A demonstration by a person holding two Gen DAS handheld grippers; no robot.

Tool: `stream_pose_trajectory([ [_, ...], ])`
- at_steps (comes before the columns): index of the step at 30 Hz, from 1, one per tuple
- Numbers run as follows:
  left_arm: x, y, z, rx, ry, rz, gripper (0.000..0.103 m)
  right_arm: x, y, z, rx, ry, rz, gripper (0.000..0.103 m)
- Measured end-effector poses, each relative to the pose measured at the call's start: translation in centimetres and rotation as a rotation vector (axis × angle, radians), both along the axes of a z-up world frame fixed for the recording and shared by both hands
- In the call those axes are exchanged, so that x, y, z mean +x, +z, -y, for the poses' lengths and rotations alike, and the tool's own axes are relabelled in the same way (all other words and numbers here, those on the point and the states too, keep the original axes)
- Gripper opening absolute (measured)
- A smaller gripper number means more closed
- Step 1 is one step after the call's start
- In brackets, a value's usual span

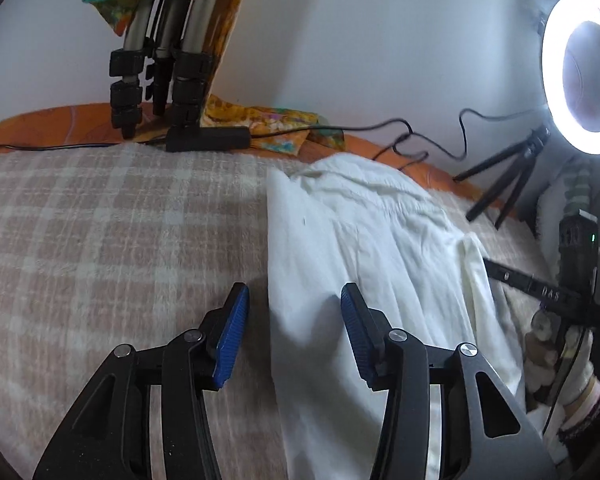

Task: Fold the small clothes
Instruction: 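Move both tools along the shirt to the collar end, then grasp the collar end with both tools and lift it up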

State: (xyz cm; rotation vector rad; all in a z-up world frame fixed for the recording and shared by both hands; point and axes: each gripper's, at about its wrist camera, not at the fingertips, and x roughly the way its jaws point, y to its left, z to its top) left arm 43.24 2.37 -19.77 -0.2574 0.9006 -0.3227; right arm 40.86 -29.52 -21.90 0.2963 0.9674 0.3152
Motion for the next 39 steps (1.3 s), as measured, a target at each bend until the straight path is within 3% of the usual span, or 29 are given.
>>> stream_pose_trajectory([
  [4, 2.0, 0.1, 0.1, 0.01, 0.022, 0.003, 0.048, 0.6, -0.2, -0.3, 0.002, 0.024, 0.016, 0.031],
  [8, 3.5, 0.2, -0.1, -0.051, 0.042, -0.003, 0.048, 0.9, -0.3, -0.4, 0.017, 0.033, 0.016, 0.031],
  [14, 5.0, 0.2, 0.9, -0.073, 0.014, 0.009, 0.044, 2.1, 0.1, -2.0, -0.056, 0.046, 0.037, 0.031],
  [16, 5.3, 0.0, 1.5, -0.051, -0.01, -0.003, 0.018, 2.3, 0.0, -2.2, -0.062, 0.05, 0.039, 0.027],
  [18, 5.5, -0.1, 1.7, -0.038, -0.005, -0.001, 0.01, 2.3, -0.1, -1.9, -0.047, 0.042, 0.037, 0.024],
  [20, 5.4, -0.1, 1.6, -0.046, 0.001, -0.005, 0.006, 2.4, -0.3, -1.5, -0.028, 0.025, 0.032, 0.014],
  [28, 2.8, 3.4, 2.0, -0.061, -0.031, 0.061, 0.004, 2.2, 0.3, -2.8, -0.122, 0.031, 0.062, 0.004],
  [32, 1.1, 5.8, 2.8, -0.048, -0.085, 0.106, 0.004, 1.2, 2.5, -3.3, -0.102, 0.054, 0.107, 0.003],
  [39, -2.1, 9.4, 3.1, -0.09, -0.142, 0.163, 0.004, -1.7, 8.5, -3.2, -0.099, 0.109, 0.21, 0.002],
])
